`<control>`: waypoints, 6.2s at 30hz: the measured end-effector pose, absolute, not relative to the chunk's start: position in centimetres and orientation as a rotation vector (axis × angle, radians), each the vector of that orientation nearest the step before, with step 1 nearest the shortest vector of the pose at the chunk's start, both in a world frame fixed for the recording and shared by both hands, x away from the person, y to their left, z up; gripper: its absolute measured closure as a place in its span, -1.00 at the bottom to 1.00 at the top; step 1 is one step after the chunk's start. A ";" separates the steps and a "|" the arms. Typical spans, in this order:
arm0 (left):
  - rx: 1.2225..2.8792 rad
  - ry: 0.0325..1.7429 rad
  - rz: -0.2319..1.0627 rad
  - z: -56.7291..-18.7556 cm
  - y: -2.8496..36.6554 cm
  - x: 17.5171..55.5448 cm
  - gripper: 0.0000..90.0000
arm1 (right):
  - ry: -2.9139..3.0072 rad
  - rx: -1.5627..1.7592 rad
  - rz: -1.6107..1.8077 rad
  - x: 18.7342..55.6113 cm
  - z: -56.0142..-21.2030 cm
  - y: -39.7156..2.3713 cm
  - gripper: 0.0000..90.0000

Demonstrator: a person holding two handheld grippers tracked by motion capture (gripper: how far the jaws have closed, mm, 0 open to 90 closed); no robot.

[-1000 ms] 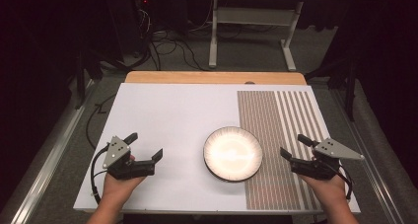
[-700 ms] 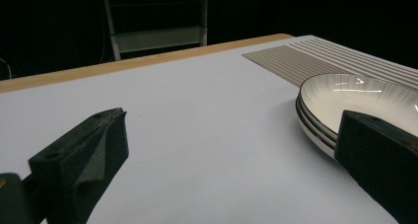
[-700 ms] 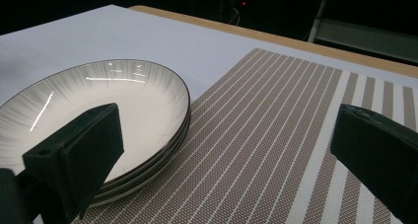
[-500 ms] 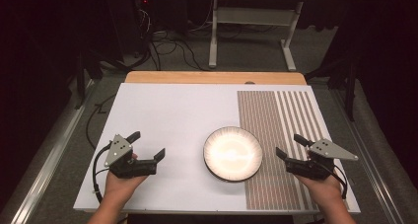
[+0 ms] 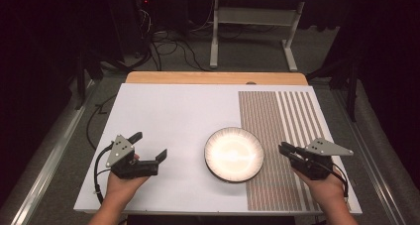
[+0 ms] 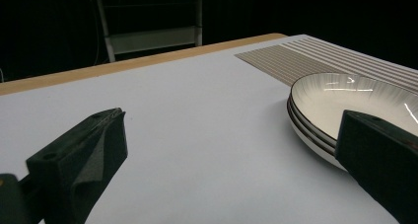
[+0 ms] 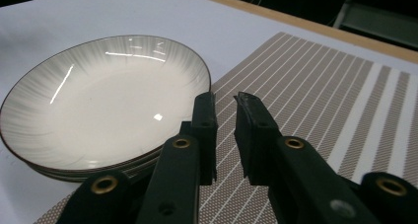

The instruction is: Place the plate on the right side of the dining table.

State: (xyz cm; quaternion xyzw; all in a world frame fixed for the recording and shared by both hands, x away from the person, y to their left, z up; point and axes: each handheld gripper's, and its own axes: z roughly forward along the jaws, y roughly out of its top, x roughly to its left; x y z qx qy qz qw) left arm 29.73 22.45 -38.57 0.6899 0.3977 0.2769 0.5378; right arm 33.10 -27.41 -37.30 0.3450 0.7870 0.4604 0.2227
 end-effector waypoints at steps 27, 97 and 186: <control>1.646 0.942 0.655 -38.6 22.4 29.7 -1.00 | 2.423 0.833 1.064 35.3 -38.7 -24.2 1.00; 1.641 0.947 0.643 -38.7 22.5 29.6 -1.00 | 2.516 0.717 0.997 36.0 -38.9 -21.3 1.00; 1.867 1.080 0.240 -37.3 14.3 34.6 -1.00 | 2.609 0.617 1.003 36.1 -39.9 -17.0 1.00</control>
